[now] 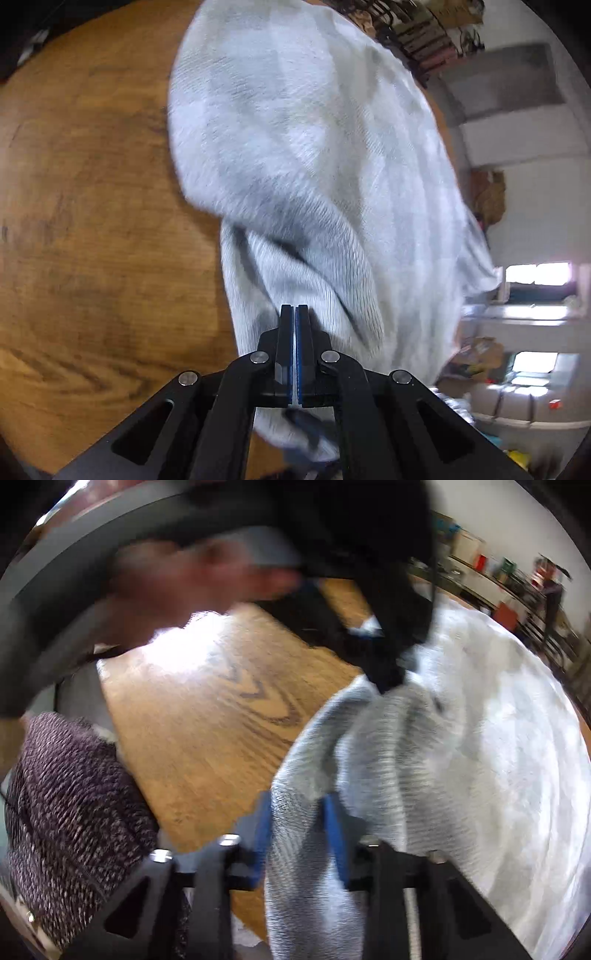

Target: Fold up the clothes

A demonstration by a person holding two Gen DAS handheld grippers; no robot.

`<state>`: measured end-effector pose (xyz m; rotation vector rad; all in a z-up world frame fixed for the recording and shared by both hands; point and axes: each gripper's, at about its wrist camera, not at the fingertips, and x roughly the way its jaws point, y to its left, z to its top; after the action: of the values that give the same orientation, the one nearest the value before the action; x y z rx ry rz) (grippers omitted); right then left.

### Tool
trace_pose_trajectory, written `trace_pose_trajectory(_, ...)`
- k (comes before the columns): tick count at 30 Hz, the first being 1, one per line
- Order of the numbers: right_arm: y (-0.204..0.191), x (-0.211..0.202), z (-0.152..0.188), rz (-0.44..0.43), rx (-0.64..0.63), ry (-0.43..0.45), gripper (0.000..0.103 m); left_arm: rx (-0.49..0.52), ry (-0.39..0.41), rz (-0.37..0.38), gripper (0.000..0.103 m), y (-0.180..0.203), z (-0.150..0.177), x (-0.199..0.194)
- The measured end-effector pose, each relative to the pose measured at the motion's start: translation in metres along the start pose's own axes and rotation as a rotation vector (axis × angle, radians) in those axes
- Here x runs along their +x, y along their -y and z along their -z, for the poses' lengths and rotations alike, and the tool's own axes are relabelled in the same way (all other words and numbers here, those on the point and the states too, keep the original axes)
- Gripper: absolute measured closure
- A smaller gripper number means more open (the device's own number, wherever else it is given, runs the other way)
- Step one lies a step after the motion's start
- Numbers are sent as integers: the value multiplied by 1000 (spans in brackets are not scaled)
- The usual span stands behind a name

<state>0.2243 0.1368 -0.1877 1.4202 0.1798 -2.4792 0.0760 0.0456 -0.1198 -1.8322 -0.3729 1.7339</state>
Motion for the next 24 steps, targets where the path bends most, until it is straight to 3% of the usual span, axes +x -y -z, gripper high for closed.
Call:
trace_pose_trajectory(1,8,-1,0,-26,52,3,91,-39,-2,34,102,-8,8,-9)
trace_pose_trajectory(3,29,-1,-1,-118,171,8,95,-116,-5,112,100,-20,20,-15)
trace_pose_trajectory(5,49,-3,2,-216,278,25,96,-170,3,181,84,-24,28,-18)
trace_pose_trajectory(7,56,-11,1,-249,302,62,96,-199,16,245,35,-36,41,-37)
trace_pose_trajectory(8,55,-14,-4,-250,299,80,96,-215,22,294,26,-43,51,-49)
trace_pose_trajectory(9,55,-16,-9,-250,296,99,96,-225,25,347,25,-42,53,-50)
trace_pose_trajectory(12,58,-31,-16,-231,277,144,96,-228,44,370,25,-35,54,-53)
trace_pose_trajectory(15,67,-31,-21,-205,263,157,96,-218,68,346,25,-24,53,-55)
trace_pose_trajectory(18,75,-37,-17,-174,277,166,96,-237,104,263,25,-38,63,-83)
trace_pose_trajectory(21,83,-51,-15,-171,297,187,96,-287,113,211,26,-46,63,-85)
trace_pose_trajectory(24,93,-77,-16,-194,302,208,96,-301,73,212,26,-40,40,-54)
